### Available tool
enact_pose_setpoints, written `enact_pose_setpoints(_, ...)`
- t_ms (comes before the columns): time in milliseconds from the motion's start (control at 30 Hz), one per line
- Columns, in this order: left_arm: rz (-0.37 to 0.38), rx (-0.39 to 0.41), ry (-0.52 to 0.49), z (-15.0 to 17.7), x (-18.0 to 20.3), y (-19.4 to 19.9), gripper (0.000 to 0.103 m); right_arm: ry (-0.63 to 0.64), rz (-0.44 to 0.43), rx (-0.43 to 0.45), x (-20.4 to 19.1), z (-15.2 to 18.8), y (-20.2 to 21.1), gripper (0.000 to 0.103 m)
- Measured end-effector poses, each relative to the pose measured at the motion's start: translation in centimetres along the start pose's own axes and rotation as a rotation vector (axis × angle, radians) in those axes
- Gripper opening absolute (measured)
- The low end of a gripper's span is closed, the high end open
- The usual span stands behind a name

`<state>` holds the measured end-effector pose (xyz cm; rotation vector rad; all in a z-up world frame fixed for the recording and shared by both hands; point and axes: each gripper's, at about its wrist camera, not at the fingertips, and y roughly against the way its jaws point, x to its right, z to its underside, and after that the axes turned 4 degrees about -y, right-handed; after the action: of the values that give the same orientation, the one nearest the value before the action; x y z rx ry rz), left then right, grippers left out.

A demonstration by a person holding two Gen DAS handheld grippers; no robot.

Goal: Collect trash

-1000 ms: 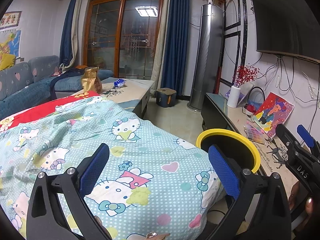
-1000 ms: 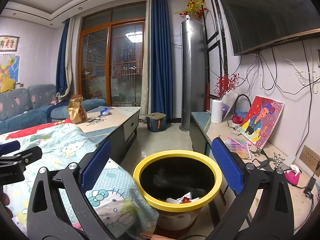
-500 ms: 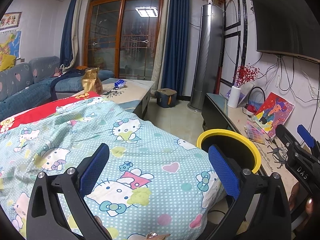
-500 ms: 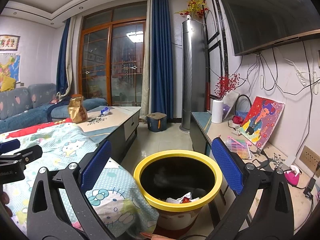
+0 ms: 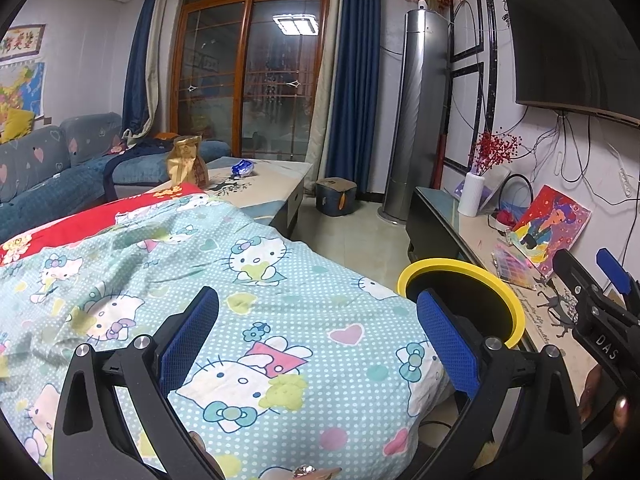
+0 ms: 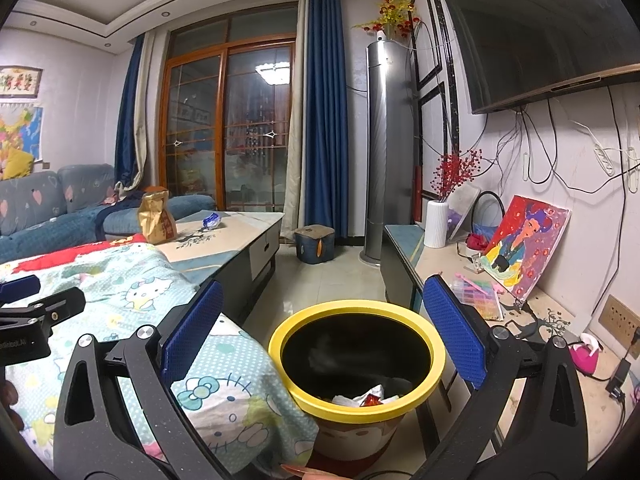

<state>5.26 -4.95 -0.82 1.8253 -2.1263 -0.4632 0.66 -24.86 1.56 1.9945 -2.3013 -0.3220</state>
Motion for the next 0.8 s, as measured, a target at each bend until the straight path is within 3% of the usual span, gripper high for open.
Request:
enact_pose_setpoints(133,-0.036,-0.021,0.029,0.1,-1.9,0.8,0.097,0.034,-0.102,-0.041,-2.6,-0.5,-0.8,0.092)
enact_pose_setpoints(233,-0.093,-0.053,0.094,0.7,-5.8,2.1,0.097,0.062,-0.282,-0.095,-7.2,-0.8,-1.4,0.092)
enact_pose_setpoints(333,-0.285,-0.096,0.201,2.5,-13.5,4.4,0.097,0.120,-0.529,-0.224,-14.6,-0.1,-1.8,0.092)
enact_pose_setpoints(433,-0.561,-0.182,0.334,5.7,-23.1,7.6,0.096,0.253,-0.793,-0.420,-24.7,2.0,-1.2,0.092)
enact_pose_setpoints(467,-0.675,-0.233,0.389,7.2,-26.8,9.1,0.096,0.295,-0.837,-0.463,-27.2,2.7,-0.9,0.092)
enact_pose_setpoints(533,-0.834,-0.307,0.480,9.9,-32.4,11.6,0.096,0.424,-0.892,-0.591,-34.2,5.5,0.1,0.092)
enact_pose_setpoints(600,-0.899,-0.370,0.548,11.9,-36.0,13.1,0.096,0.495,-0.907,-0.674,-39.0,7.9,0.6,0.092)
enact_pose_setpoints(700,-0.941,-0.440,0.615,14.8,-39.6,13.8,0.096,0.548,-0.871,-0.762,-45.1,11.2,0.7,0.092)
enact_pose_setpoints(733,-0.909,-0.488,0.654,16.0,-40.6,13.3,0.098,0.551,-0.852,-0.780,-46.2,12.0,0.5,0.092)
enact_pose_setpoints(767,-0.890,-0.475,0.679,16.1,-41.1,13.4,0.098,0.573,-0.800,-0.785,-47.1,13.2,0.4,0.093)
enact_pose_setpoints(800,-0.881,-0.455,0.692,15.8,-41.3,13.7,0.098,0.602,-0.773,-0.732,-47.5,13.8,0.9,0.094)
